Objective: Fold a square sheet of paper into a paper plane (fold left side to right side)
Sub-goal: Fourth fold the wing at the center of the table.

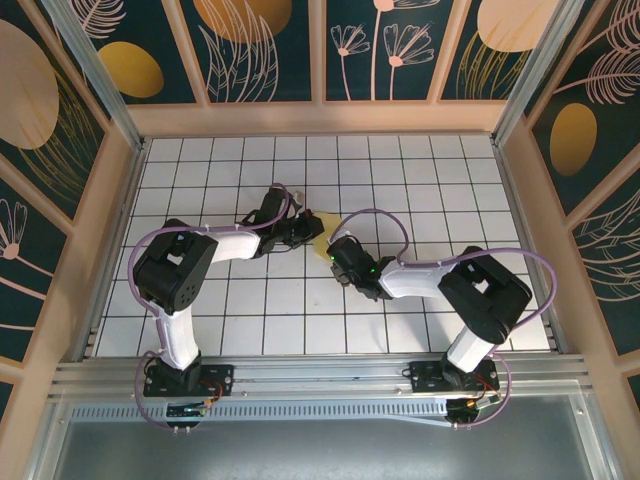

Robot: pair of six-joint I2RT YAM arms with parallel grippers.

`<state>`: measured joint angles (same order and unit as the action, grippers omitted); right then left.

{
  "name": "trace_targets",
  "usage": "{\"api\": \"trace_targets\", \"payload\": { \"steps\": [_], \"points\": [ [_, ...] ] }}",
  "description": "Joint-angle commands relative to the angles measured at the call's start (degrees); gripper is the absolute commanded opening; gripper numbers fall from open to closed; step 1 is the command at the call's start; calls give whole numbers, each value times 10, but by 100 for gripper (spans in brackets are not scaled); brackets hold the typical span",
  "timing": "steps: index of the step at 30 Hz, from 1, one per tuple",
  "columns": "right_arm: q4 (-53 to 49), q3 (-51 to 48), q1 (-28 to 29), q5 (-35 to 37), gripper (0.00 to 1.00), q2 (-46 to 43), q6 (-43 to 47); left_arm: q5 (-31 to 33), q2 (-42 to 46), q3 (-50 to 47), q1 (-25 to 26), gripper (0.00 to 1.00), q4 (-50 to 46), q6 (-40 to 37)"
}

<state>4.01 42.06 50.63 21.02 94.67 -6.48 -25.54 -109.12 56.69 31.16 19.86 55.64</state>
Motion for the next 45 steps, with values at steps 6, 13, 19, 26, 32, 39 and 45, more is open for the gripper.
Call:
{"api": "trace_targets", "payload": {
  "steps": [6,13,19,26,32,39,45],
  "points": [
    [-6,0,4,11,25,7,-11,-9,6,8,-1,0,-5,0],
    [-1,-4,5,6,21,20,-16,-9,4,9,-2,0,-6,1],
    [-4,-4,5,3,16,16,-18,-3,11,9,-2,4,-17,-8],
    [-17,-1,-4,-29,8,-1,-12,44,69,35,-7,28,-110,-69],
    [-45,16,-43,-139,2,-25,-5,59,145,22,-40,48,-152,-94],
    [-55,14,-125,-339,0,-40,-20,57,206,-36,-59,47,-166,-104],
    [-31,1,-170,-455,0,-39,-36,12,181,-87,-36,36,-117,-86]
  ]
}}
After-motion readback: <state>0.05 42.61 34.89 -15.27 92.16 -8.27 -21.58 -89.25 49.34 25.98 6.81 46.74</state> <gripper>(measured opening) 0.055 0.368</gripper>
